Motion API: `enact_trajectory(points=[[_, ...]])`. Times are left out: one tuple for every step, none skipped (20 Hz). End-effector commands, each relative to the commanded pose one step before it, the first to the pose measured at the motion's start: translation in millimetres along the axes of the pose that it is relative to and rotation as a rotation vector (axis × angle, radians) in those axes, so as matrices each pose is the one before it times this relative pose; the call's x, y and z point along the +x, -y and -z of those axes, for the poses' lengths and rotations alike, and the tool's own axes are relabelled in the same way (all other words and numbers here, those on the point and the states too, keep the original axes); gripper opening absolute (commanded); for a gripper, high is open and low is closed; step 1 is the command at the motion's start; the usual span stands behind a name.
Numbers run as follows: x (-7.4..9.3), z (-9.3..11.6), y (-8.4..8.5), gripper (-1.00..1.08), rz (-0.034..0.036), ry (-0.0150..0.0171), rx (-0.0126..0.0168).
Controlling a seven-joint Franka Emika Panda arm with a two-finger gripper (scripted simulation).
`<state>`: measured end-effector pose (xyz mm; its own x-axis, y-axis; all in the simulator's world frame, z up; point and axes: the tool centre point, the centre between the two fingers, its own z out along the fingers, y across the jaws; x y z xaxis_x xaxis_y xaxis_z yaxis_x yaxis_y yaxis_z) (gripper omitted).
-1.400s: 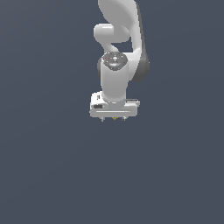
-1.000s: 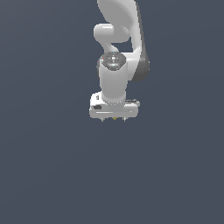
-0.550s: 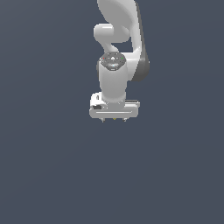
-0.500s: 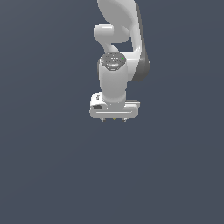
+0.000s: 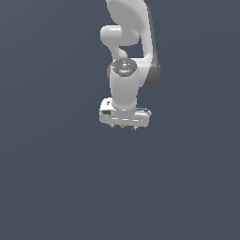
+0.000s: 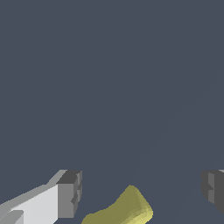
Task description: Pick up the object and move it to a goal position.
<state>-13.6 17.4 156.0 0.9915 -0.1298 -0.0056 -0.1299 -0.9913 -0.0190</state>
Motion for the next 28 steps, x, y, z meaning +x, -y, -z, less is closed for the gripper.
enact_trajectory(points=[[-6.38, -4.9, 2.2, 1.0, -0.04654, 0.00007, -0.00081], [-2.96, -2.18, 0.77, 1.0, -0.0213, -0.00004, -0.00037], [-3.17, -2.28, 0.72, 1.0, -0.02254, -0.00006, -0.00039], [-3.37, -2.37, 0.63, 1.0, -0.02372, -0.00008, -0.00041], [-3.47, -2.39, 0.54, 1.0, -0.02414, -0.0001, -0.00042], [-3.5, -2.37, 0.41, 1.0, -0.02418, -0.00012, -0.00042], [-3.53, -2.35, 0.28, 1.0, -0.02421, -0.00014, -0.00042], [-3.56, -2.32, 0.16, 1.0, -0.02423, -0.00016, -0.00042], [-3.58, -2.3, 0.03, 1.0, -0.02426, -0.00017, -0.00042], [-3.6, -2.27, -0.09, 1.0, -0.02427, -0.00019, -0.00041], [-3.61, -2.25, -0.23, 1.0, -0.02431, -0.00021, -0.00041], [-3.62, -2.22, -0.35, 1.0, -0.02432, -0.00023, -0.00041], [-3.62, -2.2, -0.48, 1.0, -0.02435, -0.00025, -0.0004], [-3.62, -2.17, -0.61, 1.0, -0.02438, -0.00027, -0.0004], [-3.61, -2.15, -0.74, 1.0, -0.02439, -0.00029, -0.00039], [-3.6, -2.12, -0.87, 1.0, -0.02442, -0.00031, -0.00039], [-3.59, -2.1, -0.99, 1.0, -0.02443, -0.00033, -0.00038], [-3.57, -2.07, -1.13, 1.0, -0.02446, -0.00035, -0.00038], [-3.55, -2.04, -1.25, 1.0, -0.02448, -0.00036, -0.00037], [-3.52, -2.02, -1.38, 1.0, -0.02449, -0.00038, -0.00036], [-3.49, -1.99, -1.51, 1.0, -0.02452, -0.0004, -0.00035], [-3.45, -1.97, -1.63, 1.0, -0.02453, -0.00042, -0.00035], [-3.41, -1.94, -1.76, 1.0, -0.02455, -0.00044, -0.00034], [-3.37, -1.91, -1.88, 1.0, -0.02456, -0.00045, -0.00033], [-3.32, -1.89, -2.0, 1.0, -0.02458, -0.00047, -0.00032], [-3.27, -1.86, -2.11, 1.0, -0.02459, -0.00049, -0.00031], [-3.21, -1.83, -2.23, 1.0, -0.02461, -0.00051, -0.0003], [-3.13, -1.79, -2.34, 1.0, -0.02449, -0.00052, -0.00028]])
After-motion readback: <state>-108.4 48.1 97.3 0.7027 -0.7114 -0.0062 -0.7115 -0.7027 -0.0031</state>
